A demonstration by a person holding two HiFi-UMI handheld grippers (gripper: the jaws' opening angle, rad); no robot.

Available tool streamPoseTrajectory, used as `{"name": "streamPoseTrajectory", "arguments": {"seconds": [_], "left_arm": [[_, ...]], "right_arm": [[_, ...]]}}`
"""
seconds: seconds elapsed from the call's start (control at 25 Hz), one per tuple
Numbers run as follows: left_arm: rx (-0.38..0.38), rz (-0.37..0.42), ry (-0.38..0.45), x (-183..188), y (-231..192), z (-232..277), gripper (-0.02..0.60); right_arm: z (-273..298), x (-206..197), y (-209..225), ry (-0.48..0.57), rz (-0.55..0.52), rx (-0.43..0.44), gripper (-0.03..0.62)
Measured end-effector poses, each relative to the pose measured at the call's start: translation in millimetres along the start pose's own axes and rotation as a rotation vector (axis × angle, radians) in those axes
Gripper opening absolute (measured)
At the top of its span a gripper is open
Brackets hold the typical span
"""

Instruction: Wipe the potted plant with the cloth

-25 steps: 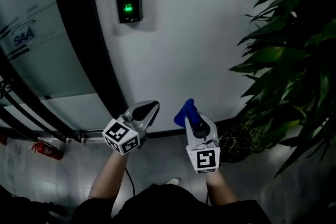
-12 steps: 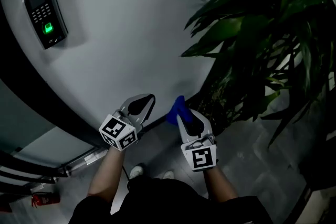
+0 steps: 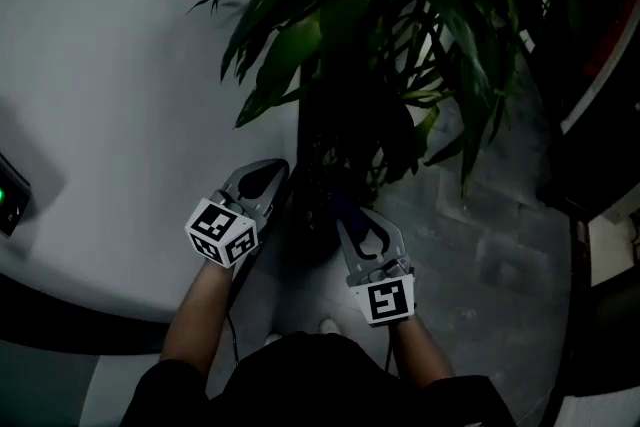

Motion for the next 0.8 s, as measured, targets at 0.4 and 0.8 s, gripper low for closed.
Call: {"name": "streamPoseTrajectory", "arguments": {"seconds": [0.4, 0.8], "left_arm": [[-0.154, -0.032, -0.041, -1.0, -8.7, 83.7, 0.006], [-0.291, 0.016, 0.103, 75.3, 2.4, 104.5, 0.007]], "right_arm": [[-67.9, 67.1, 40.0, 0.015, -0.164, -0.290, 0.104], [-38.0, 172.2, 66.3, 0.163, -0.382, -0.336, 0.104]]}}
Point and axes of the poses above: the fingertips, and each gripper's own axes: z forward along the fingers, y to its right, x out of its top, the point moved 7 cm from there along -z, backward along the fingers, and after that the axes turned 7 degrees about x, right-handed, at the moved point
